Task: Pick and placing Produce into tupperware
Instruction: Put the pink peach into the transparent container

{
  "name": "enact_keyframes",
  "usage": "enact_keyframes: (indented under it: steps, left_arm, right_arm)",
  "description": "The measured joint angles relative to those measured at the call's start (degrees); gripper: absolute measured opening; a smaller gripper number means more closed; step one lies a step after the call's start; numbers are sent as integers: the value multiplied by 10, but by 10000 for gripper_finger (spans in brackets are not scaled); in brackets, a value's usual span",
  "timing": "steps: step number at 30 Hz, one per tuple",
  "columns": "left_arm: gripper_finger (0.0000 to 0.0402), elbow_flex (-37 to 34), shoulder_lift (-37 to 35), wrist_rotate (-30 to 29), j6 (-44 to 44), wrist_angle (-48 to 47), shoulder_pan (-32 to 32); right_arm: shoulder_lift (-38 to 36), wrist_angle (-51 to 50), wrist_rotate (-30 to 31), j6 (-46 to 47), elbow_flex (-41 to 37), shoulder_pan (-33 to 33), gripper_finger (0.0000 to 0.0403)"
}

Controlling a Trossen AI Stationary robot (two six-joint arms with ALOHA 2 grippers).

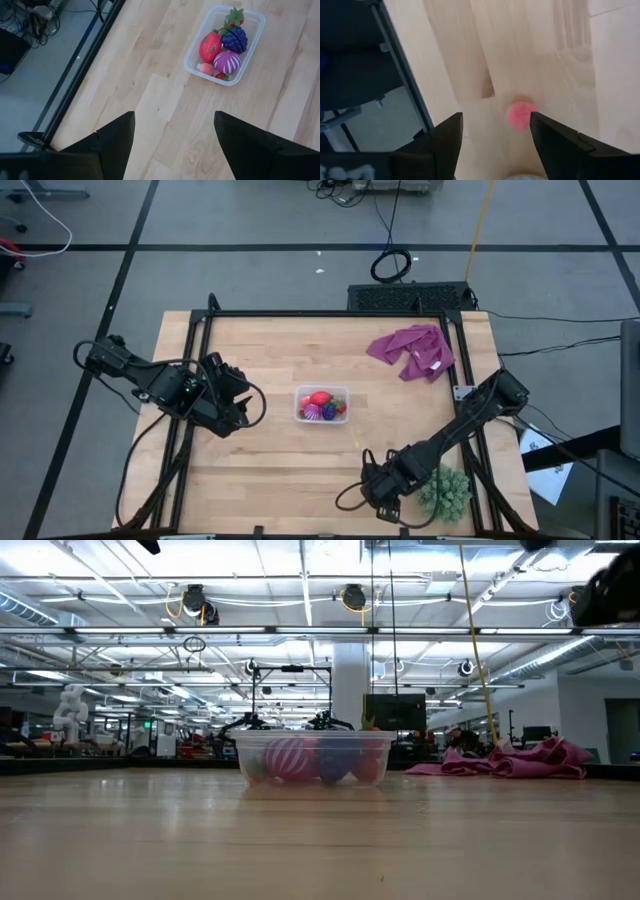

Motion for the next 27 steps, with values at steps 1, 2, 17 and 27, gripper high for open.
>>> enact_keyframes:
  steps: [1,2,17,27]
  left_arm:
    - [273,0,0,0,0,0,0]
    - [274,0,0,0,0,0,0]
    - [273,0,0,2,0,0,0]
    - [274,0,0,2,0,0,0]
  right_arm:
    - [0,10,-4,2,-8,0,224]
    - [0,18,-12,2,-16,0,224]
    - [0,34,-29,17,-76,0,224]
    - [0,74,-29,17,-123,0,224]
